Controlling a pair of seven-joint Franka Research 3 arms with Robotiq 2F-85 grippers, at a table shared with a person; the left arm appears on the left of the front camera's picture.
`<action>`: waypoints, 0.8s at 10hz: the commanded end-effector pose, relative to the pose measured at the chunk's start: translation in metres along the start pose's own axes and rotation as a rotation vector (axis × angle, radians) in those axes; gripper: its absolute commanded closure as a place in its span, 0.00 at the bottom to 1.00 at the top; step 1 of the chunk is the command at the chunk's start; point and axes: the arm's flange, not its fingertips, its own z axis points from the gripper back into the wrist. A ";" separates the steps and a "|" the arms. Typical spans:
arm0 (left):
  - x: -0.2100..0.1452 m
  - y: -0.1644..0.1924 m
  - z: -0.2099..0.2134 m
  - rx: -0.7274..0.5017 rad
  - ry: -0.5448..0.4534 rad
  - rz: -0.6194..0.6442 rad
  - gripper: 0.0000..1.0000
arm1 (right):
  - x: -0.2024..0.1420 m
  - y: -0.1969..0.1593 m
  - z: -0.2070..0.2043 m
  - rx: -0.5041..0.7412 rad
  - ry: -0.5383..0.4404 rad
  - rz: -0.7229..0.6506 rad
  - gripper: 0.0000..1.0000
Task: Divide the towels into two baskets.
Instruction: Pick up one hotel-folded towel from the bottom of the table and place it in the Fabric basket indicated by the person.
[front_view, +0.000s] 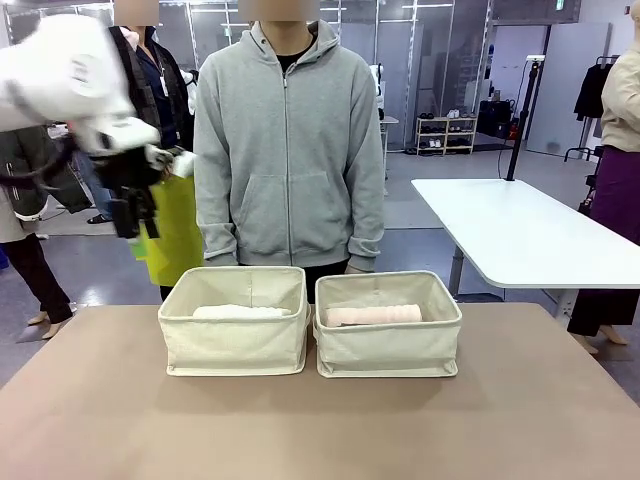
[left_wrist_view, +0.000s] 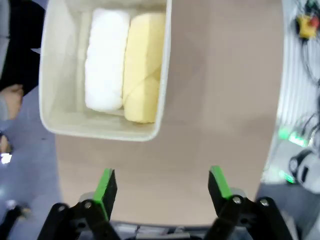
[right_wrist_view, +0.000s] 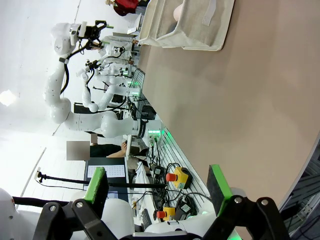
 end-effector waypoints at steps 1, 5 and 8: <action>-0.082 -0.021 -0.002 -0.019 -0.237 0.213 0.07 | -0.002 0.003 -0.004 -0.004 -0.002 -0.002 0.00; -0.266 -0.082 -0.003 -0.179 -0.704 0.612 0.07 | -0.002 0.003 -0.004 -0.004 -0.002 -0.002 0.00; -0.380 -0.128 -0.066 -0.323 -0.774 0.706 0.07 | -0.002 0.003 -0.004 -0.004 -0.002 -0.002 0.00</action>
